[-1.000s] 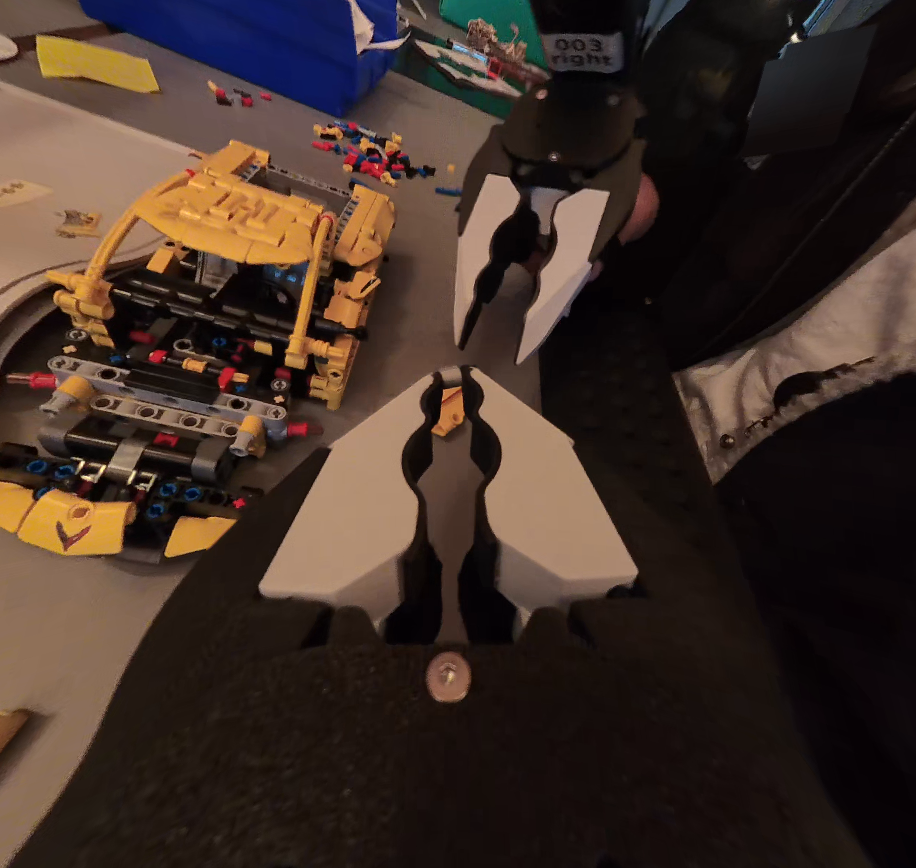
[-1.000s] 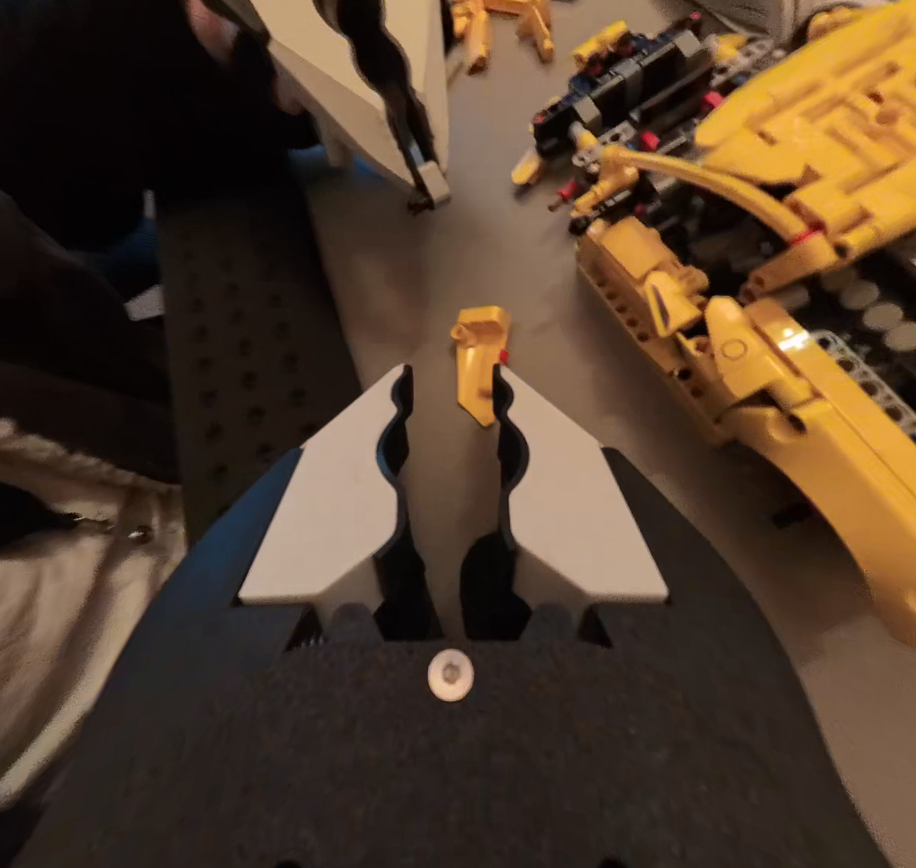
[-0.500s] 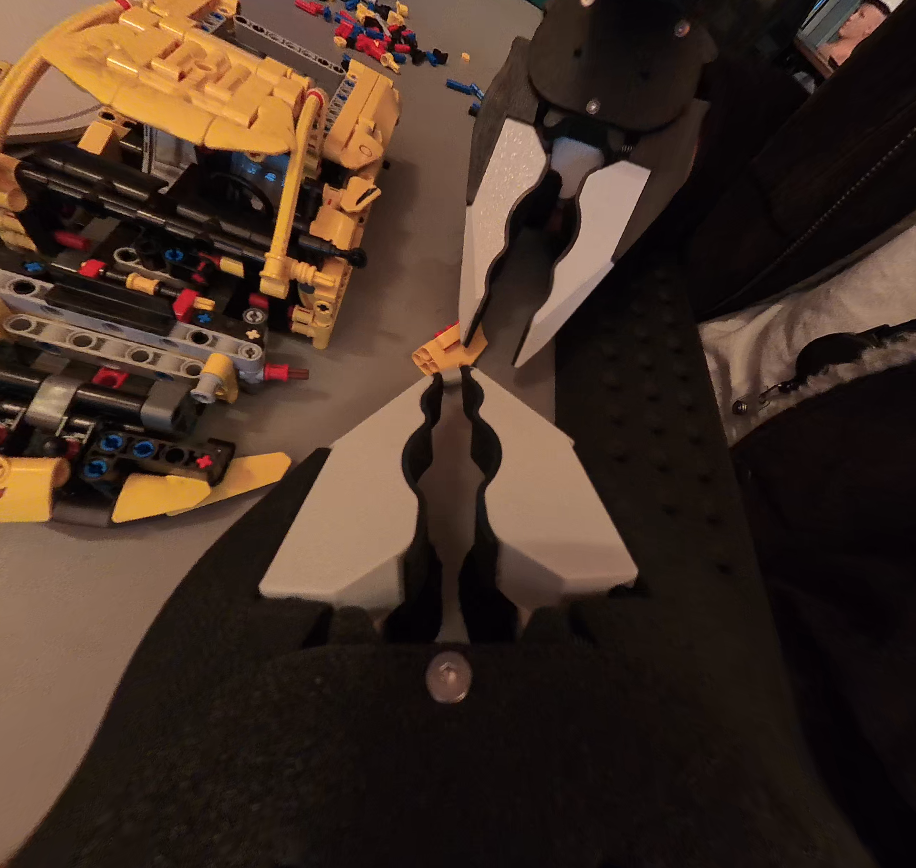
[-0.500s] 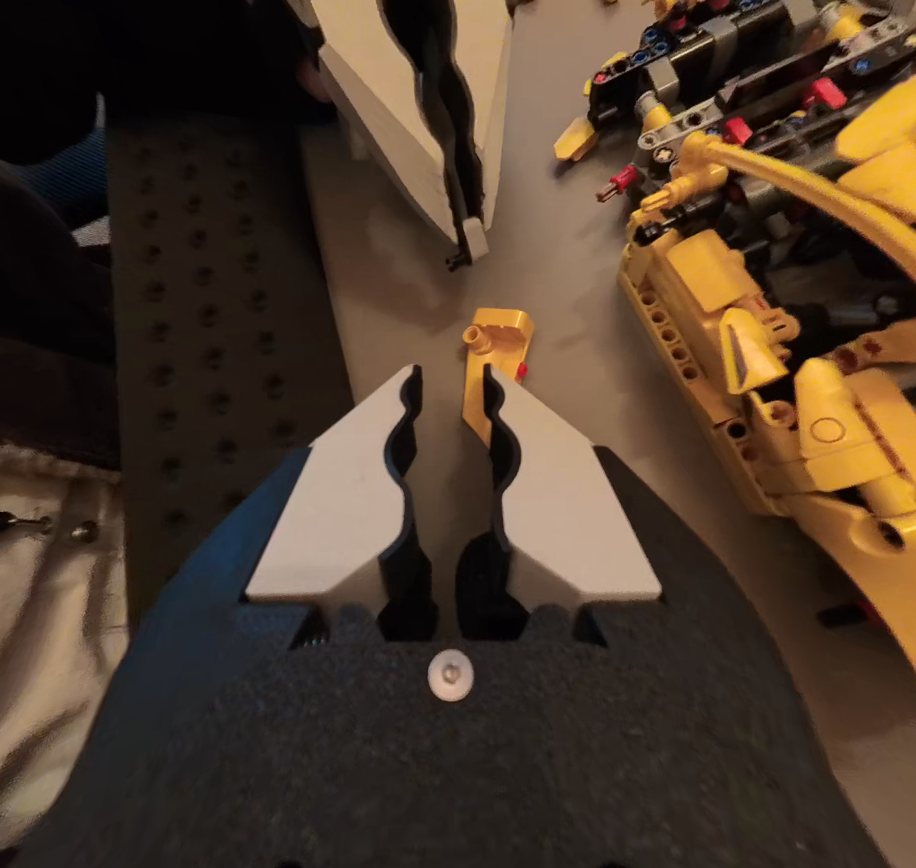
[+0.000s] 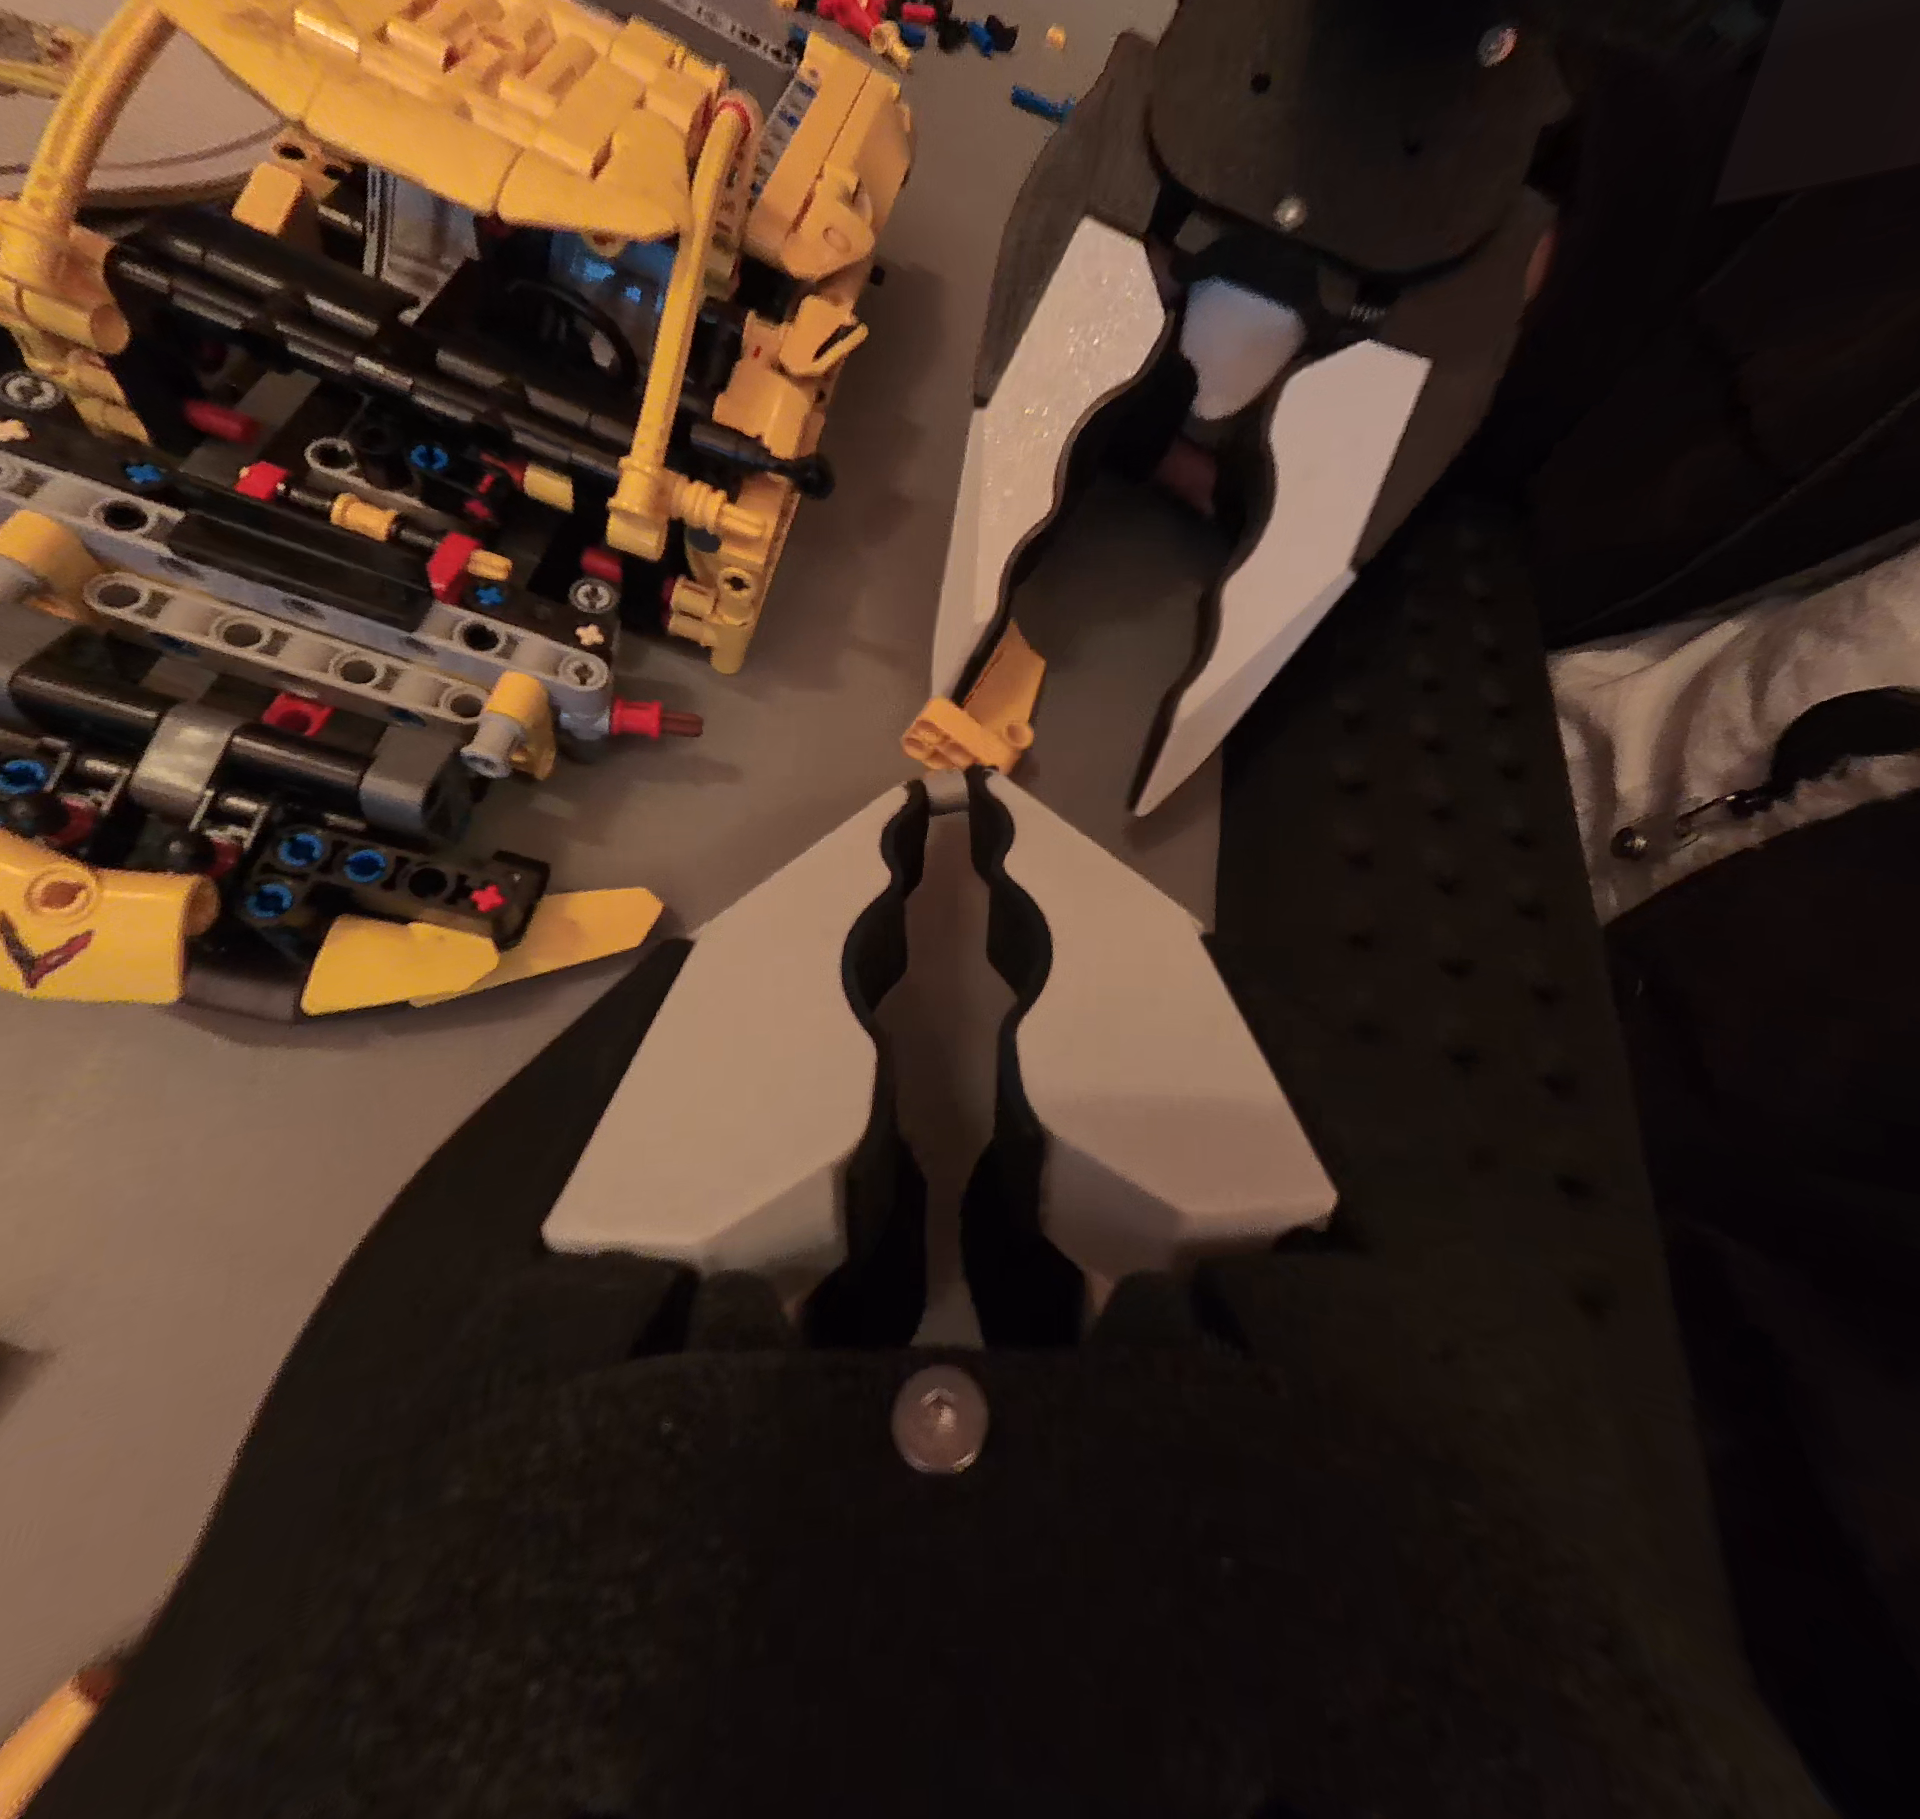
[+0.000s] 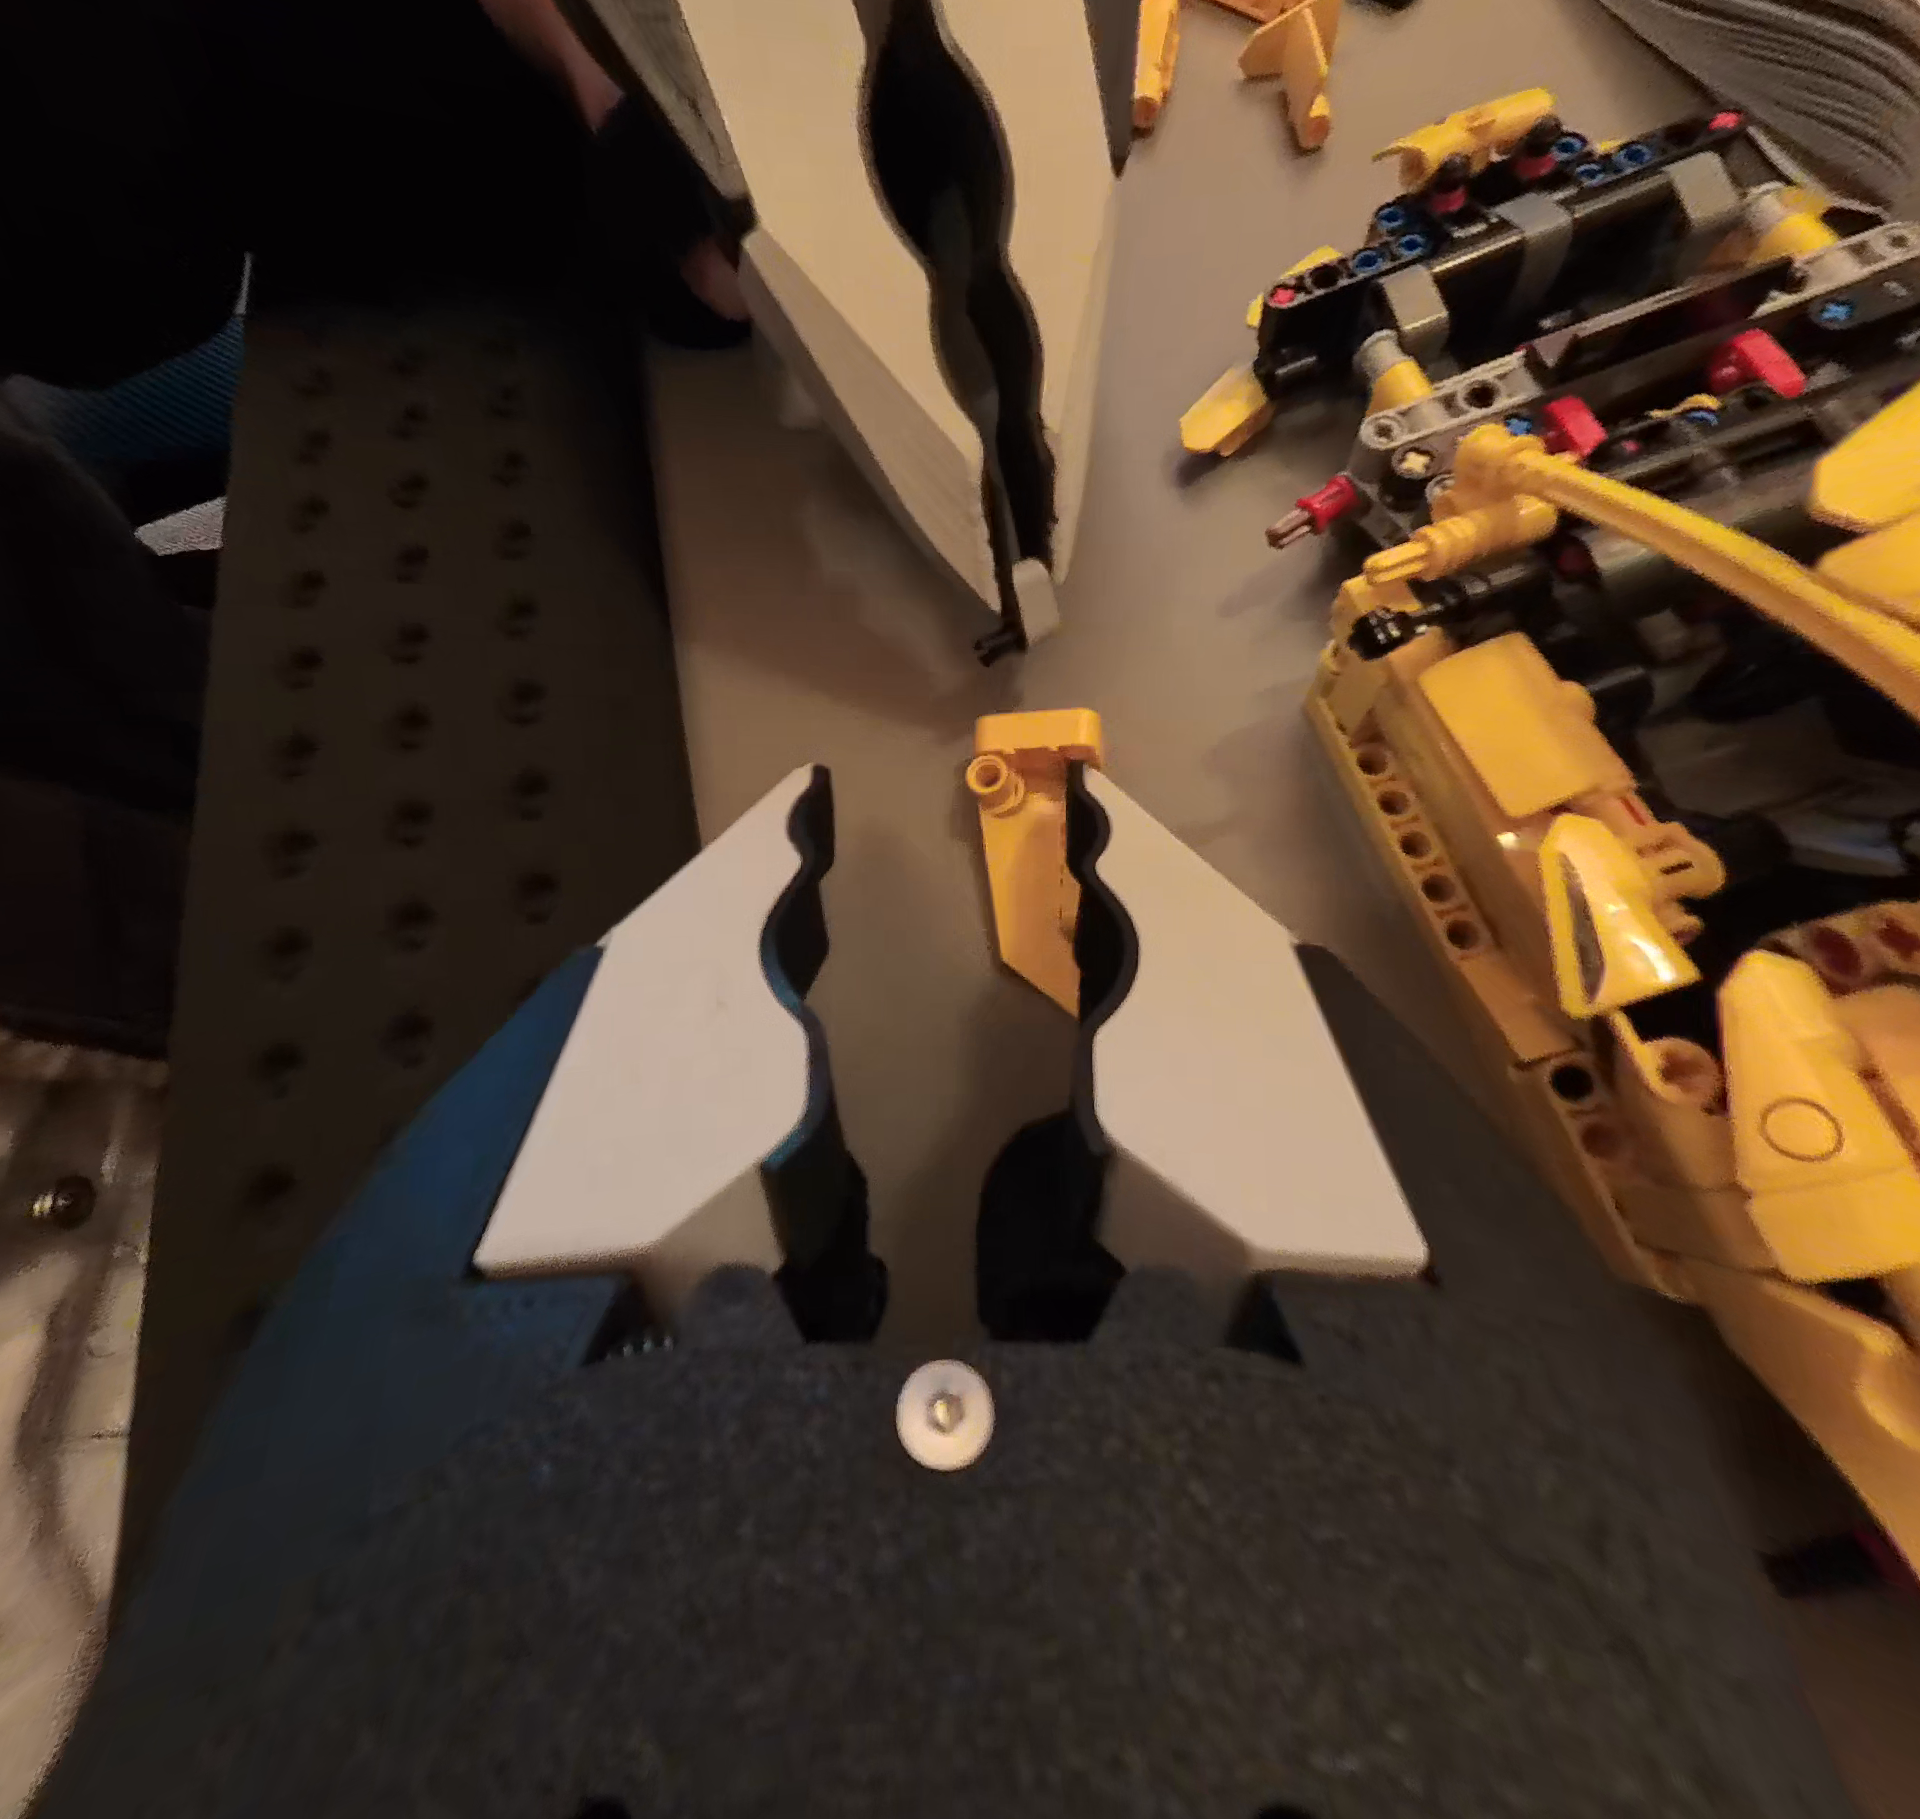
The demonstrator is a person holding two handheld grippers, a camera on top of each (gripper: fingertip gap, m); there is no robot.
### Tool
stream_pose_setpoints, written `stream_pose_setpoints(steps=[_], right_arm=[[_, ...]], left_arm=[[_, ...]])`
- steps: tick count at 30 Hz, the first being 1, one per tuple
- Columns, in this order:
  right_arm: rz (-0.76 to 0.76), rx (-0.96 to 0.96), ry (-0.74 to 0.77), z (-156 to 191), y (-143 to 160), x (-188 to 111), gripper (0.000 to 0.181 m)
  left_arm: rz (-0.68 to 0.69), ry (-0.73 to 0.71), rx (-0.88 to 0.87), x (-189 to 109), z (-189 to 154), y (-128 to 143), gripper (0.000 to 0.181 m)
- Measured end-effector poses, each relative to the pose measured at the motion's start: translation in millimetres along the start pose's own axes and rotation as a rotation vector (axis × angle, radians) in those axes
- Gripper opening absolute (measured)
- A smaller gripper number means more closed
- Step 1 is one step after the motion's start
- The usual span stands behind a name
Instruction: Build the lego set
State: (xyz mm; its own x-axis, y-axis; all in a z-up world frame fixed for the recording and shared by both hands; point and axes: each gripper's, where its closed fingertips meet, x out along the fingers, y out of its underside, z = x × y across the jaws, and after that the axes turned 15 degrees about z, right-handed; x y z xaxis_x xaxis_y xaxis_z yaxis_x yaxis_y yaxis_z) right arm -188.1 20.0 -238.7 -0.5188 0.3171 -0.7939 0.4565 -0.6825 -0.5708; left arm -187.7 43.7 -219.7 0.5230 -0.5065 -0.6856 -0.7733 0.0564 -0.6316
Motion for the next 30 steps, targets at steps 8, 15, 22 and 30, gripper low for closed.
stream_pose_setpoints(steps=[8,15,22,30], right_arm=[[0.018,-0.025,-0.017,4.0,-2.5,2.3,0.041],[0.029,0.001,-0.018,4.8,2.1,-6.8,0.039],[0.082,0.031,0.197,-1.6,12.9,-23.2,0.036],[0.14,0.094,0.188,-6.0,20.4,-16.3,0.038]], left_arm=[[0.088,-0.022,0.041,13.8,-6.0,6.9,0.007],[0.087,0.019,0.082,17.0,-21.5,4.9,0.007],[-0.039,-0.011,0.042,-8.2,-11.9,-8.1,0.007],[0.039,-0.033,0.044,5.3,-9.9,1.0,0.007]])
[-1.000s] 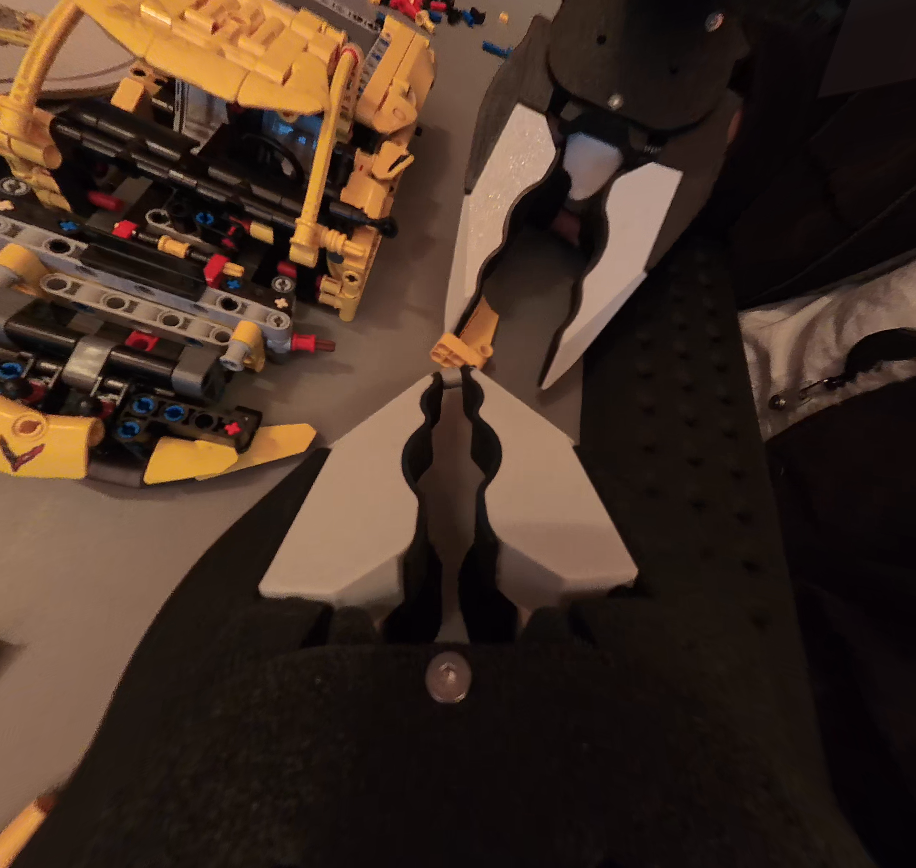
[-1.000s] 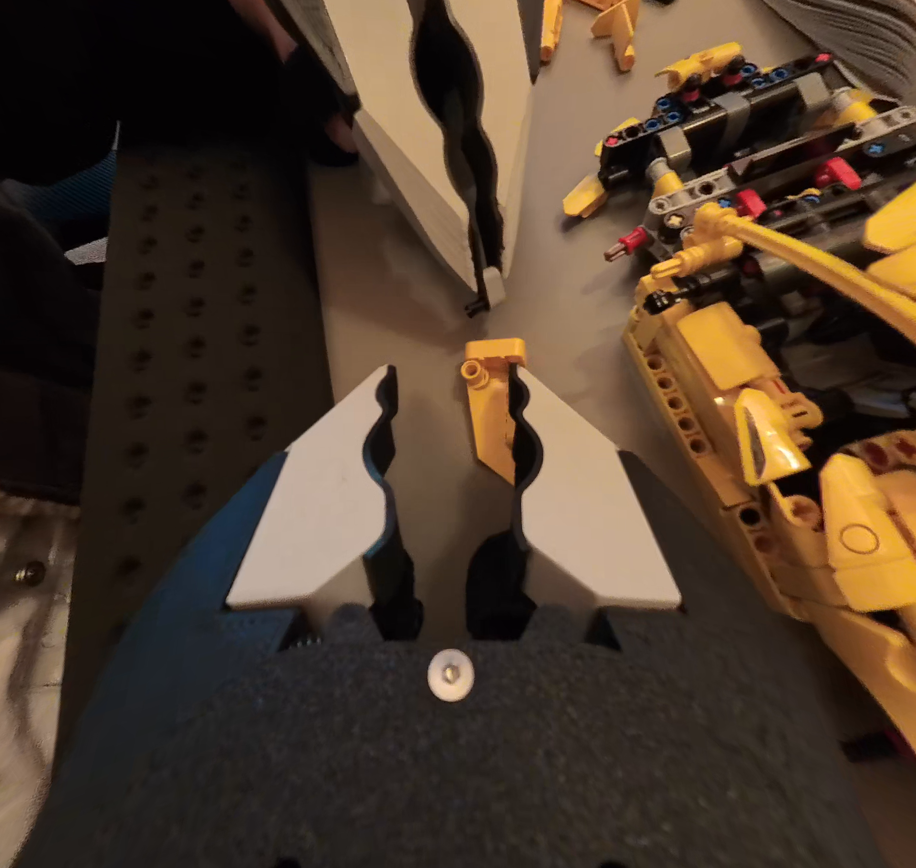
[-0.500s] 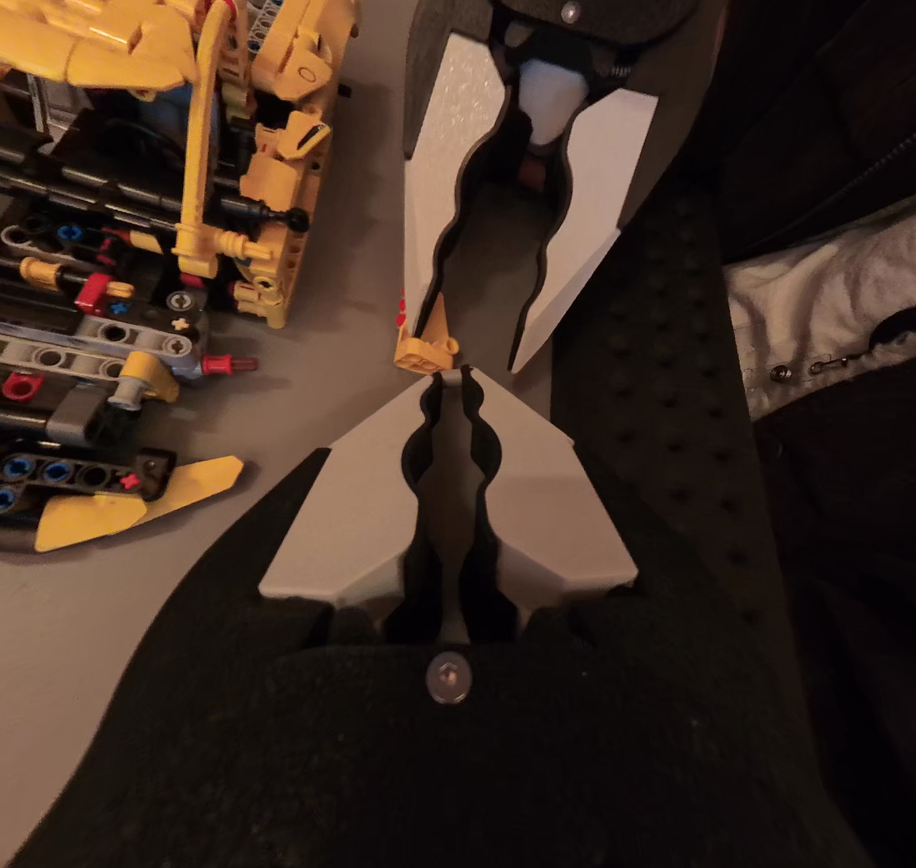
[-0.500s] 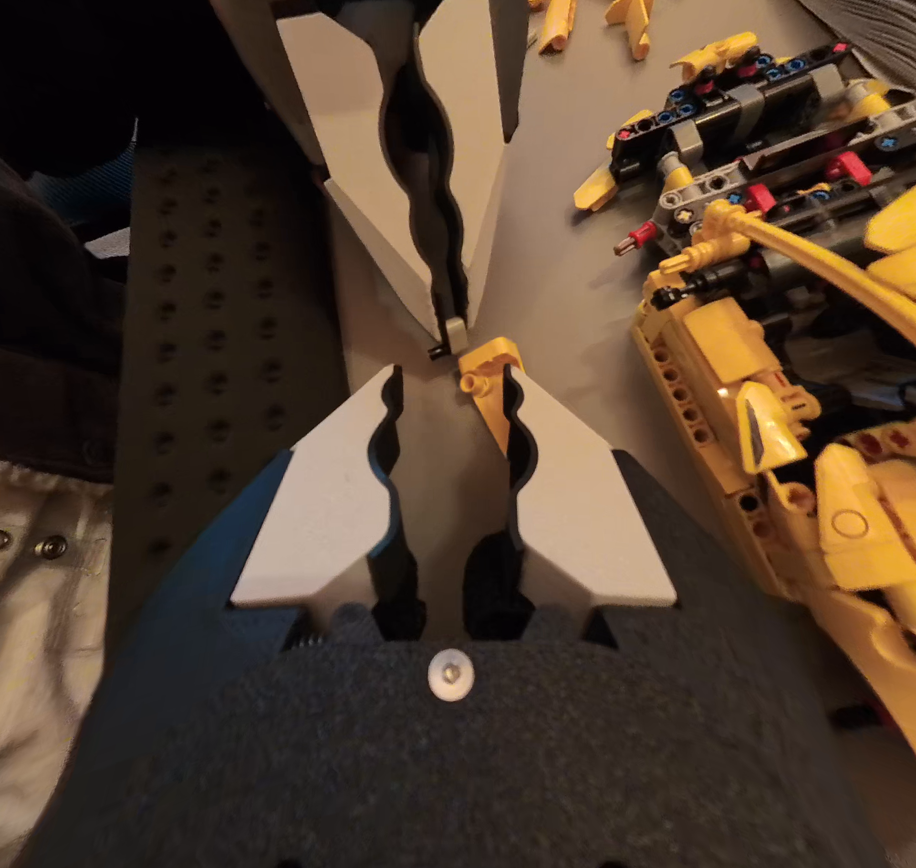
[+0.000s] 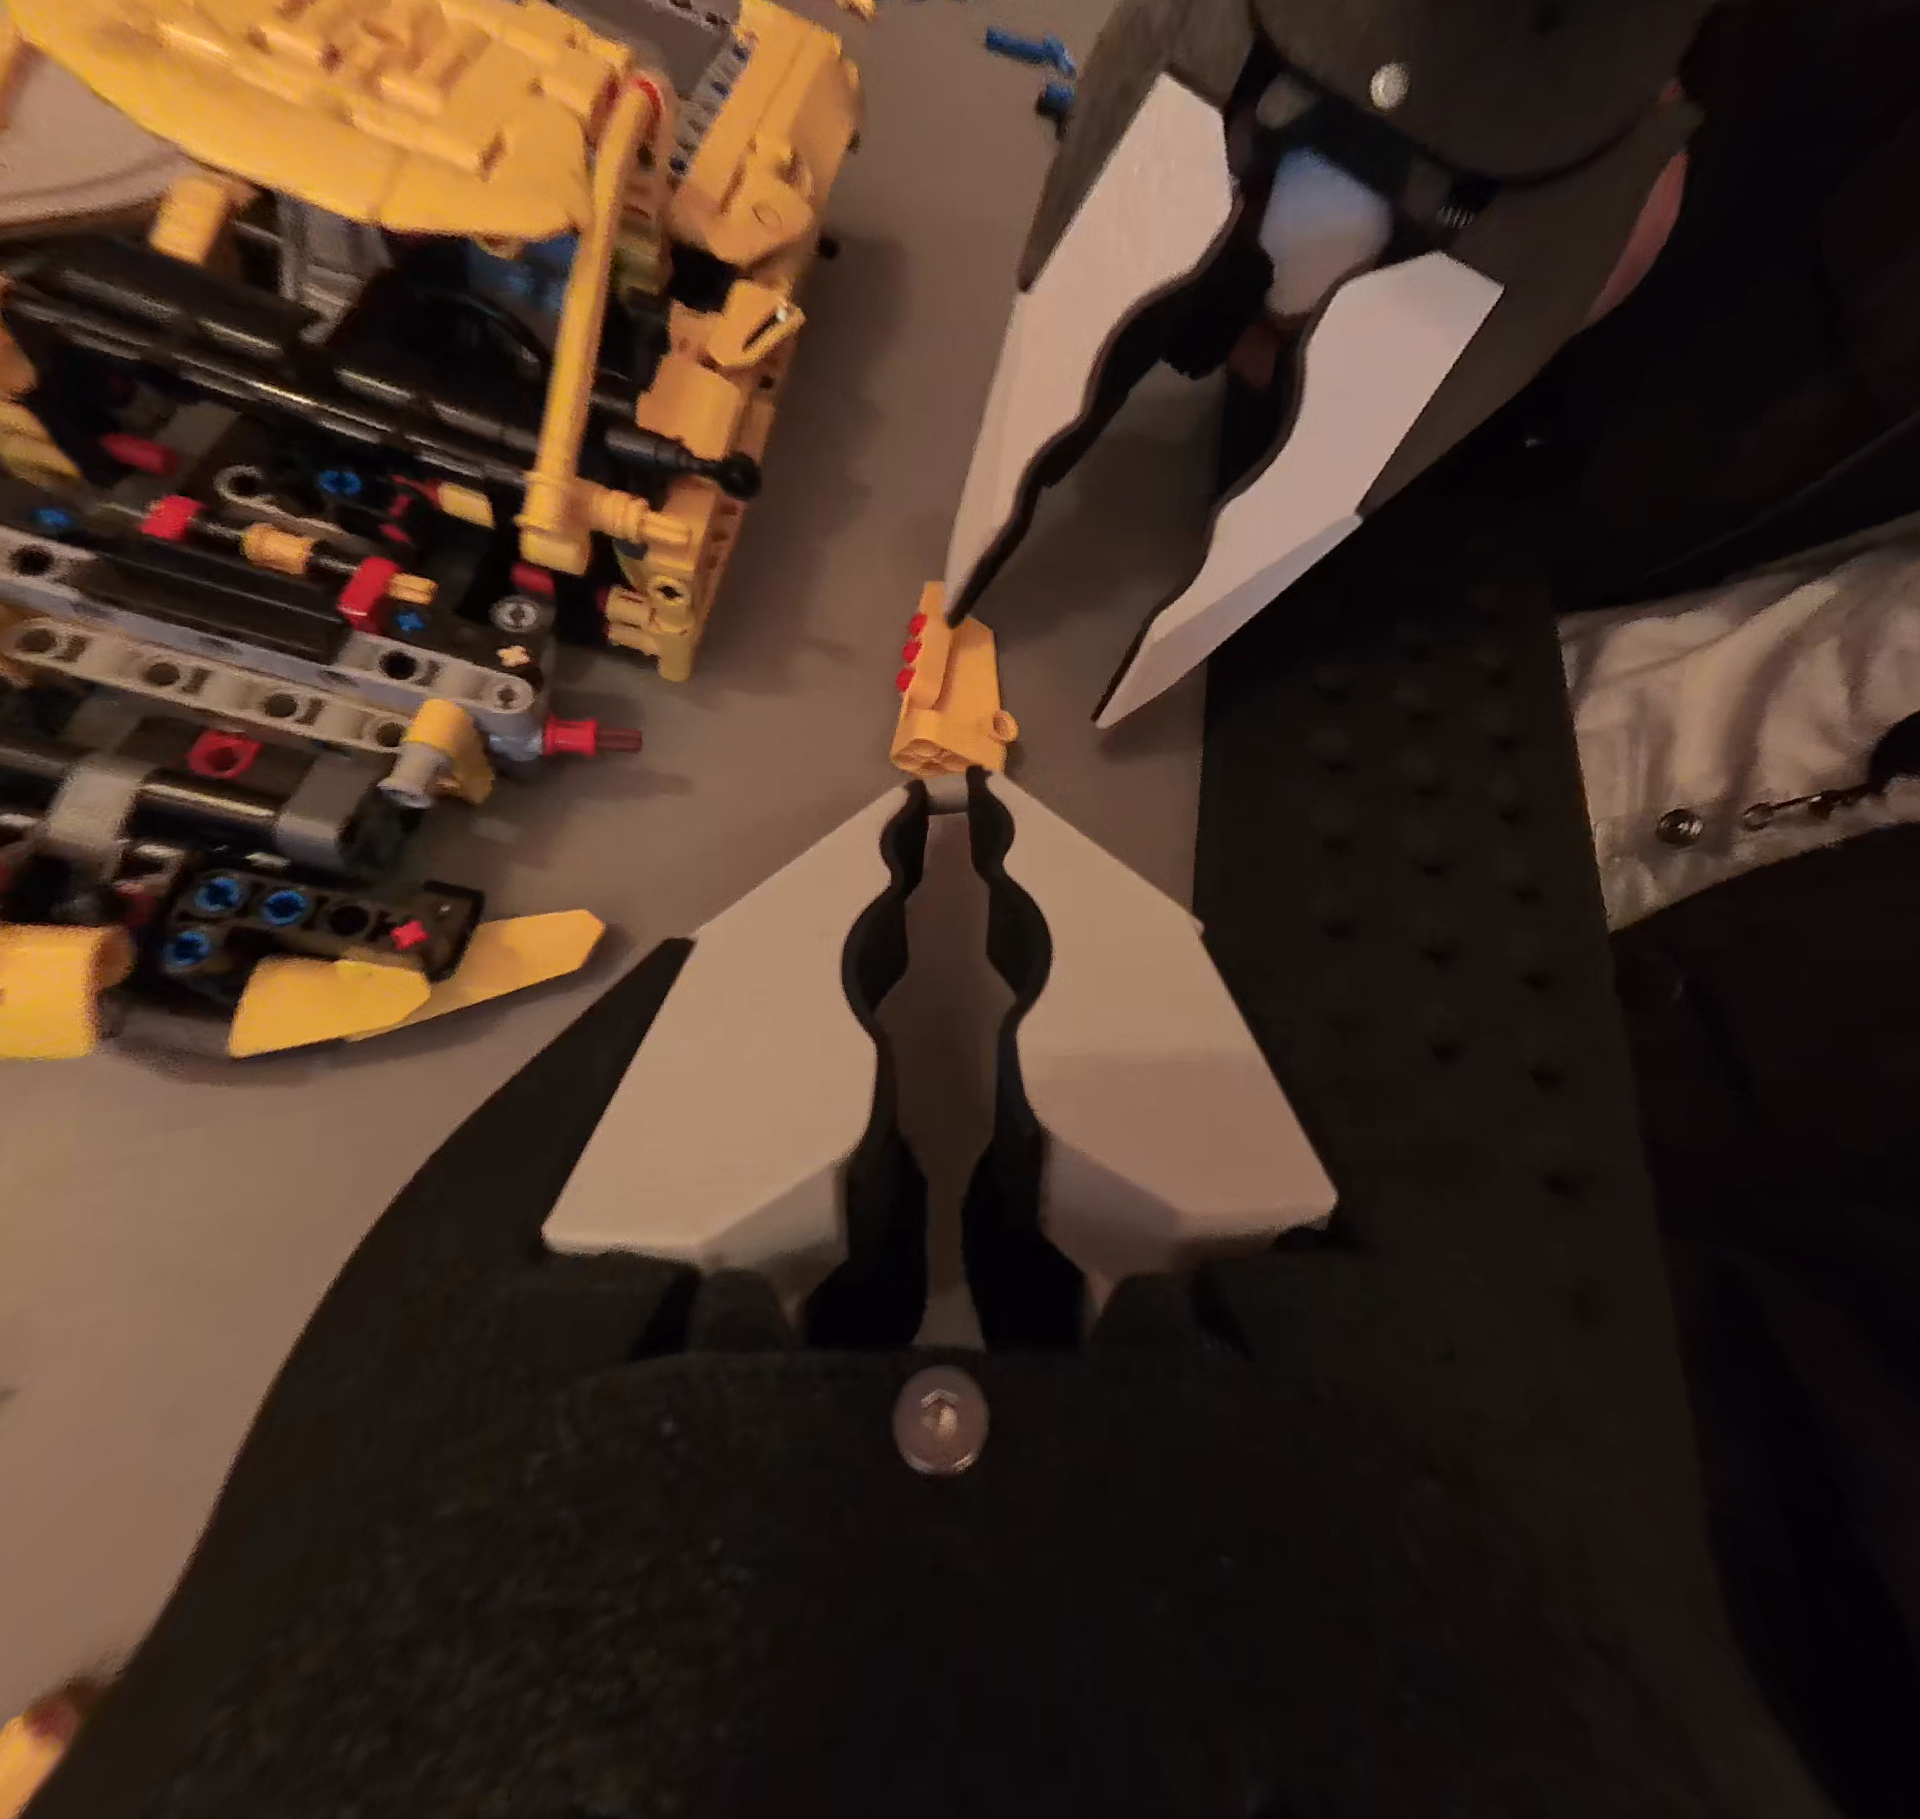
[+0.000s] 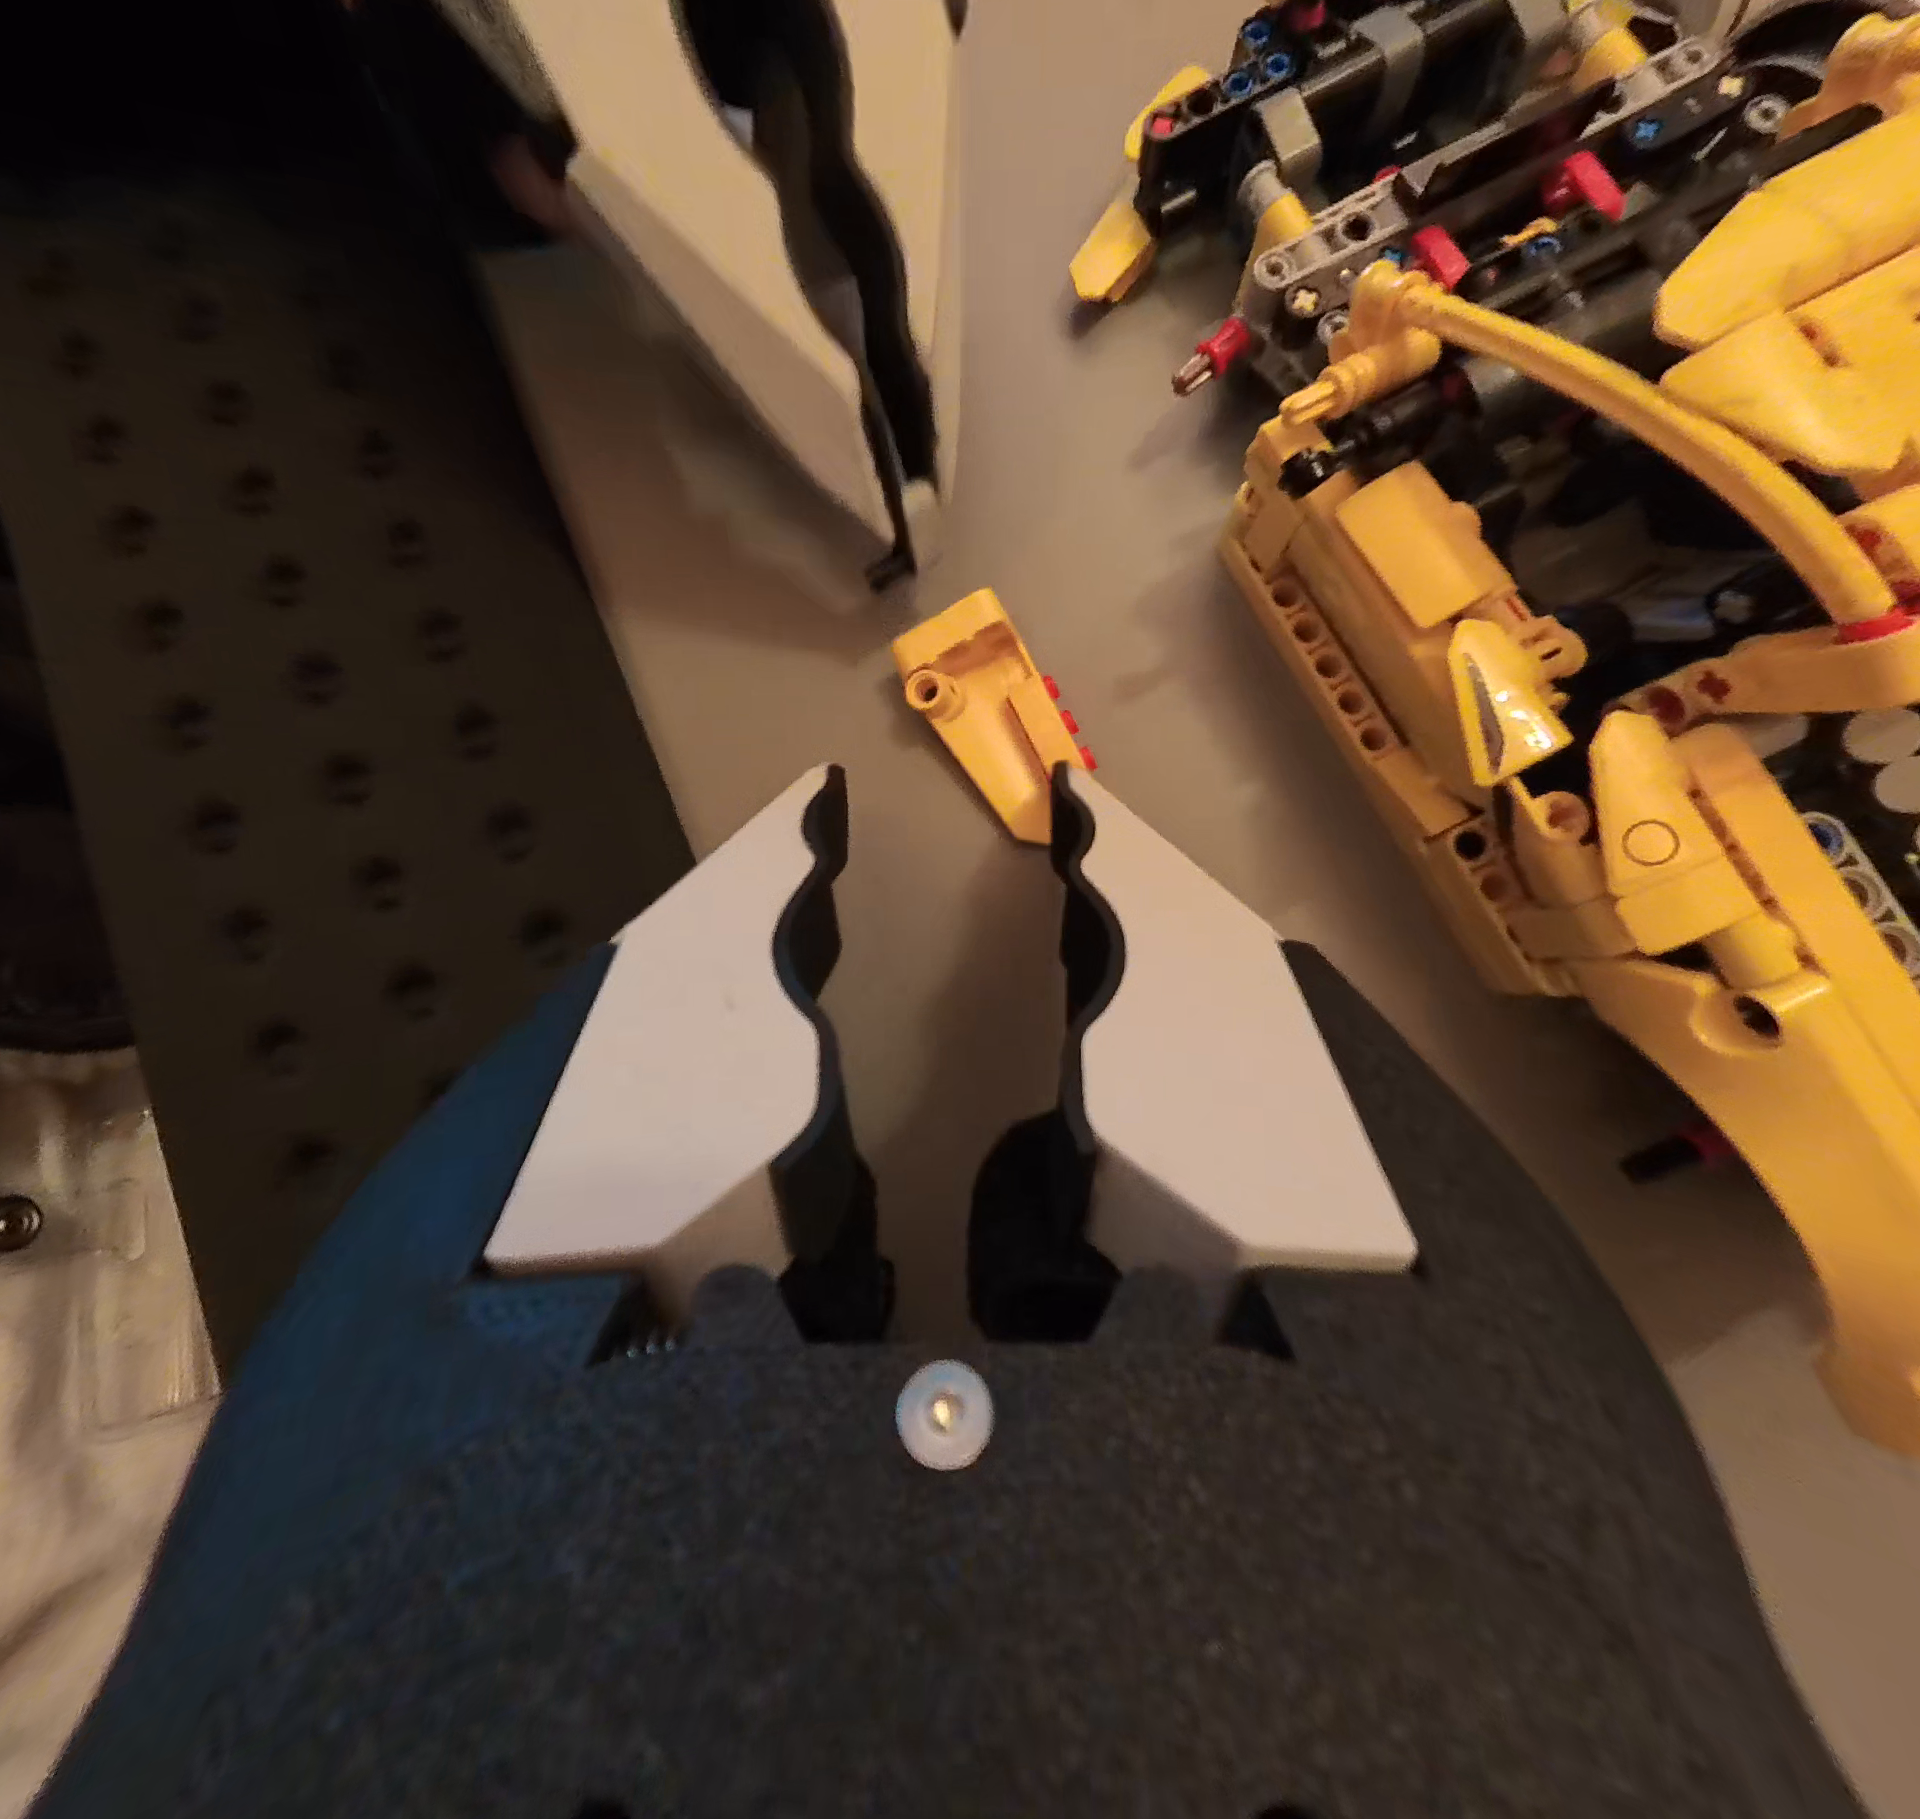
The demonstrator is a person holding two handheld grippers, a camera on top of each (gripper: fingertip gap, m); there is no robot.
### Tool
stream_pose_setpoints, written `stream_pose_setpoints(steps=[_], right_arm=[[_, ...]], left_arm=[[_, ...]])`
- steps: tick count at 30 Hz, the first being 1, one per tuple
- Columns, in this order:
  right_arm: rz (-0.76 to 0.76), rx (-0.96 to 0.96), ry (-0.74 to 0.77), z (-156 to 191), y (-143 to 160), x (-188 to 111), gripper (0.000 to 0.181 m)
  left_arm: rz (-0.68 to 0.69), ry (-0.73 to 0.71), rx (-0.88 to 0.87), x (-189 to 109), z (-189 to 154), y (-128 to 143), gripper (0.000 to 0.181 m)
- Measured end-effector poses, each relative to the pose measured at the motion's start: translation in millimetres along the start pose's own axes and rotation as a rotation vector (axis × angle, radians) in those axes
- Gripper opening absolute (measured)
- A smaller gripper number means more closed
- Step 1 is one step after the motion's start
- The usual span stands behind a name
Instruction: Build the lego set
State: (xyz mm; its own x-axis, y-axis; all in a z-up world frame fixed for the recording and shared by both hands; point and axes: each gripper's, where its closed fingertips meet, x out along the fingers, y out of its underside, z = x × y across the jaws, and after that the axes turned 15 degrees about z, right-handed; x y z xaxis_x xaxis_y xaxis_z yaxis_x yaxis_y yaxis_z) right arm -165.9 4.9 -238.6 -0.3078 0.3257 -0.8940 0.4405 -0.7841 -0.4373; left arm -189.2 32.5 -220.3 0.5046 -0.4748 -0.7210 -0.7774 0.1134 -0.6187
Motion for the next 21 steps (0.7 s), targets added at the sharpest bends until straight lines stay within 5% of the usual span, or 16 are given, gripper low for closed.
stream_pose_setpoints(steps=[7,15,21], right_arm=[[-0.076,-0.033,-0.115,5.2,-19.9,8.0,0.047],[-0.124,-0.057,-0.091,8.7,-18.8,-0.8,0.032],[-0.069,-0.075,0.021,-1.7,-12.9,12.6,0.024]], left_arm=[[0.079,0.041,0.065,22.9,-19.4,1.3,0.008],[-0.127,0.04,-0.025,-20.4,-1.1,-14.9,0.007],[-0.165,-0.004,-0.016,-21.8,6.0,-17.7,0.007]])
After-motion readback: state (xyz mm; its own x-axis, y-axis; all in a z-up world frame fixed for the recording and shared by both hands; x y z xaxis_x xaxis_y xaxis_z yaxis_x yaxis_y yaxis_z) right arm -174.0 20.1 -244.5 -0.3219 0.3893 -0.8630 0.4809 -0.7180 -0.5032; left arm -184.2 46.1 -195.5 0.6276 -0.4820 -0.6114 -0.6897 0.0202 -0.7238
